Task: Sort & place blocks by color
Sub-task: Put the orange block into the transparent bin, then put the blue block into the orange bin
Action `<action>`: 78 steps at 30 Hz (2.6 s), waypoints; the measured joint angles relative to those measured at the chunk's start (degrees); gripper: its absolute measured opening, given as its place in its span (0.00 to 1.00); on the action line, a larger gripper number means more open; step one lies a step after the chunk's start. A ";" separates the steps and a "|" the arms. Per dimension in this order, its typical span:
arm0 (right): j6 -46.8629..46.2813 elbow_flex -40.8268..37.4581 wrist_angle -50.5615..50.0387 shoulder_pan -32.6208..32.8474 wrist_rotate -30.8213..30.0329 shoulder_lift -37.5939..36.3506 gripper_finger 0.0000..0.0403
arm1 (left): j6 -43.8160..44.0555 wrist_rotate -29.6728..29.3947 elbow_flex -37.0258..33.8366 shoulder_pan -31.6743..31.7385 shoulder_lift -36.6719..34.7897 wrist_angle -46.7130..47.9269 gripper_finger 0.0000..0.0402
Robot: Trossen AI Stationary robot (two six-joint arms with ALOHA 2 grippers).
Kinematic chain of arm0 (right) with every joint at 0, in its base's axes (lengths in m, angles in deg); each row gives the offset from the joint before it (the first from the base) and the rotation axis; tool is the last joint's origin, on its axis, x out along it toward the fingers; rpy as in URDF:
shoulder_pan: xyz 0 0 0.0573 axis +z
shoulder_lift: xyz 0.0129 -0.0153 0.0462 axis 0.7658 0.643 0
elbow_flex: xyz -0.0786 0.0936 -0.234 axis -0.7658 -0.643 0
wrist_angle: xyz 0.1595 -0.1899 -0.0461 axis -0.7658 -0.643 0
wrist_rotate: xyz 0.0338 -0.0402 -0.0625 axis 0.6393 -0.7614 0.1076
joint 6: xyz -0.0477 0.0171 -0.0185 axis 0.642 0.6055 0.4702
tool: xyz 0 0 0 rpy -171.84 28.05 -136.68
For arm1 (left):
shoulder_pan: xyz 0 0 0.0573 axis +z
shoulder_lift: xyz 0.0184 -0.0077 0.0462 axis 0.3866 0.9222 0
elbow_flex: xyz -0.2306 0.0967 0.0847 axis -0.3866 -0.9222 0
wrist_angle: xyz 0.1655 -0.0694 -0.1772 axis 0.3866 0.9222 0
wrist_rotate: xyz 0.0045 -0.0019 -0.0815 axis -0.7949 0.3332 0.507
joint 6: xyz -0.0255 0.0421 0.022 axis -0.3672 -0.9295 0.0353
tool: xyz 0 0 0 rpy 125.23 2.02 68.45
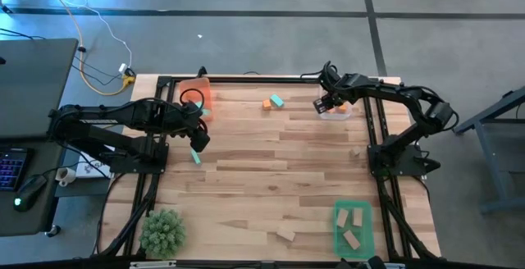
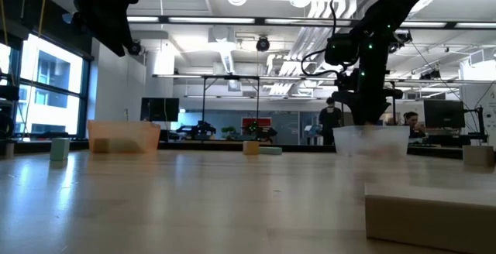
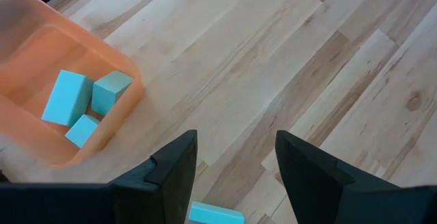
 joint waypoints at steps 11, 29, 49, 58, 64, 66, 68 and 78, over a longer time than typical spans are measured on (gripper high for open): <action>3.47 0.20 0.37 0.00 -0.01 0.00 0.43 | 0.11 0.00 0.00 0.00 0.01 0.00 0.46; 3.51 18.33 0.05 2.14 10.18 -0.02 0.59 | 7.29 -4.03 0.00 0.00 0.00 0.04 0.46; 12.45 29.80 28.93 8.10 13.86 4.05 0.59 | 15.15 -7.02 0.00 8.77 0.01 0.10 0.46; 13.02 43.46 4.66 7.92 14.09 15.35 0.59 | 15.17 -4.94 0.00 13.79 -0.01 0.11 0.46; 10.02 45.55 -3.26 7.93 14.68 21.11 0.59 | 15.43 -2.53 0.00 15.89 -0.01 0.11 0.46; 9.98 45.55 -3.85 7.93 15.52 22.24 0.59 | 15.36 -2.51 0.00 16.18 0.01 0.11 0.46; 9.88 45.55 -4.06 7.93 15.97 23.46 0.59 | 15.08 -2.33 0.00 16.20 0.01 0.11 0.46; 10.03 45.55 -3.20 7.96 16.87 29.69 0.59 | 14.95 -2.19 0.00 16.20 0.01 0.11 0.46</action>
